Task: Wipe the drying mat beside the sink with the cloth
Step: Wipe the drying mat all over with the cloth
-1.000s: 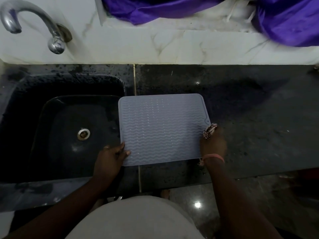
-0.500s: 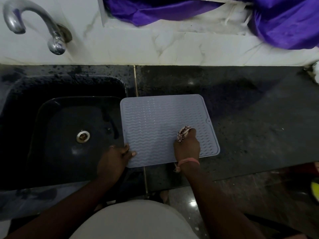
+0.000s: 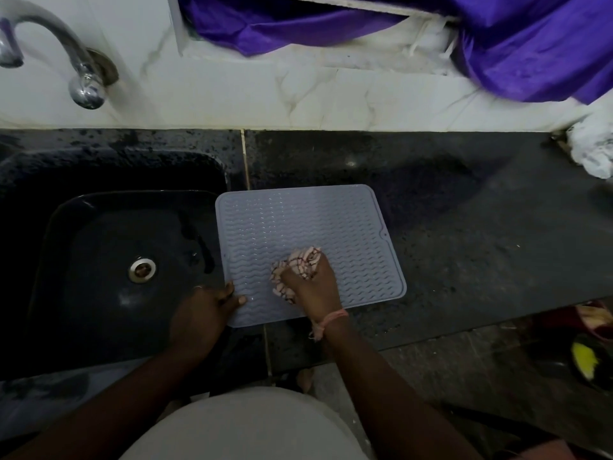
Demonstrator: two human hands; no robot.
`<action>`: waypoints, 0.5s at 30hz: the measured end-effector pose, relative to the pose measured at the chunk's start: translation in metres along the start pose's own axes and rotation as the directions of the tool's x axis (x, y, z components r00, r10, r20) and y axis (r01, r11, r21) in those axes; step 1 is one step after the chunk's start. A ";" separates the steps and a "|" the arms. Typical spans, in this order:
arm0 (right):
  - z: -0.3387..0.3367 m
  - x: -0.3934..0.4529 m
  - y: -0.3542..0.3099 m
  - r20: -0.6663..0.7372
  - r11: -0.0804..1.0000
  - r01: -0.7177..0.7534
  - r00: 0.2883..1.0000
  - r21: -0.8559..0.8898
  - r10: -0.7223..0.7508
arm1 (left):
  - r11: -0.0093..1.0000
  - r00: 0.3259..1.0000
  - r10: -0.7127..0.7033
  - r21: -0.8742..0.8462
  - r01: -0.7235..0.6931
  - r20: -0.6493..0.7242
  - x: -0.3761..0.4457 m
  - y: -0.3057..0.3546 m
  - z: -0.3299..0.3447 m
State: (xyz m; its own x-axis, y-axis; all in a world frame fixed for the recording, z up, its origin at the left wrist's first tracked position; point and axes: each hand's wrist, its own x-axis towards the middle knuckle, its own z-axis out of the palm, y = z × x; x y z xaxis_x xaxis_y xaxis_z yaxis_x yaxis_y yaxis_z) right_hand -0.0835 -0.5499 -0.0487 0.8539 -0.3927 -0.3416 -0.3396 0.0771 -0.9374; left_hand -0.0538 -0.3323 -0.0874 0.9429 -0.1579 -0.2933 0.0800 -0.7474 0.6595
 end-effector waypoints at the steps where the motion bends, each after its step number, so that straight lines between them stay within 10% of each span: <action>1: -0.016 0.003 -0.003 -0.041 1.000 0.011 0.999 0.019 -0.010 | 1.000 1.000 -0.006 -0.009 0.006 0.006 0.001 -0.001 0.000; 7: -0.113 0.029 -0.023 -0.283 0.988 0.105 0.957 0.113 -0.070 | 1.000 1.000 0.000 0.030 0.000 0.001 0.000 -0.002 0.000; 15: -0.138 0.039 -0.008 -0.382 0.863 -0.010 0.899 -0.505 -0.213 | 0.999 1.000 0.014 0.044 -0.015 0.027 0.003 -0.001 0.000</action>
State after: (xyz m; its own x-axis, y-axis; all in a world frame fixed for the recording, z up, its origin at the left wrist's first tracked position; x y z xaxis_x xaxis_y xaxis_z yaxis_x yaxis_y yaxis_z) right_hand -0.1018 -0.6925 -0.0451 0.6893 -0.7199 -0.0813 -0.5011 -0.3926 -0.7712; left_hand -0.0509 -0.3318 -0.0892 0.9350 -0.1854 -0.3023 0.0514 -0.7727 0.6327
